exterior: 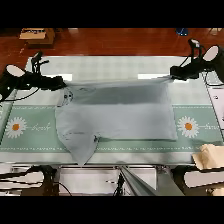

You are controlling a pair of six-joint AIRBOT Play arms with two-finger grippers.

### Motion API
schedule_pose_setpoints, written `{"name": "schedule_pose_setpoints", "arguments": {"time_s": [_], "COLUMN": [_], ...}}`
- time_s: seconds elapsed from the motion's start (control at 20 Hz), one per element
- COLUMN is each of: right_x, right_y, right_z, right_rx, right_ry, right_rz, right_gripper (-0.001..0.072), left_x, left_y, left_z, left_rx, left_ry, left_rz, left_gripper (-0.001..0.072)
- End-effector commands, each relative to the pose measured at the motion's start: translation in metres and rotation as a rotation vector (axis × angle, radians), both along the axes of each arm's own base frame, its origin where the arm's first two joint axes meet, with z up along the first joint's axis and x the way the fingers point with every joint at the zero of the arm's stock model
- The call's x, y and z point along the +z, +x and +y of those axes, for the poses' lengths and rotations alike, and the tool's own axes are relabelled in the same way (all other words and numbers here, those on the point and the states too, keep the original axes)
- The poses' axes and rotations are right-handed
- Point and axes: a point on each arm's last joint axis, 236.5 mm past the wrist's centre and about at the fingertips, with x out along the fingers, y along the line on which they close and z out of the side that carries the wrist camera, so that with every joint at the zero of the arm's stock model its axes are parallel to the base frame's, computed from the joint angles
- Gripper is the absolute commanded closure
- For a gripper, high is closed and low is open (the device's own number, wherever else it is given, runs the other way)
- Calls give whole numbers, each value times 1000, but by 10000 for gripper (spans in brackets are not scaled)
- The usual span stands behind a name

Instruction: Fold the shirts.

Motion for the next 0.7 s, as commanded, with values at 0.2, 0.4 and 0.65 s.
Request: {"name": "schedule_pose_setpoints", "arguments": {"time_s": [0.2, 0.4, 0.65], "right_x": [-38, -40, -39], "right_y": [-29, -31, -39], "right_z": [5, 3, -4], "right_rx": [15, 19, 50], "right_ry": [24, 13, -22], "right_rz": [183, 194, 217], "right_gripper": [683, 683, 465], "left_x": [-19, -35, -37], "left_y": [-33, -38, -44], "left_z": [-22, -35, -16], "left_rx": [-53, -51, 9], "left_ry": [-30, -43, -33], "left_rz": [159, 217, 281], "left_gripper": [684, 684, 411]}}
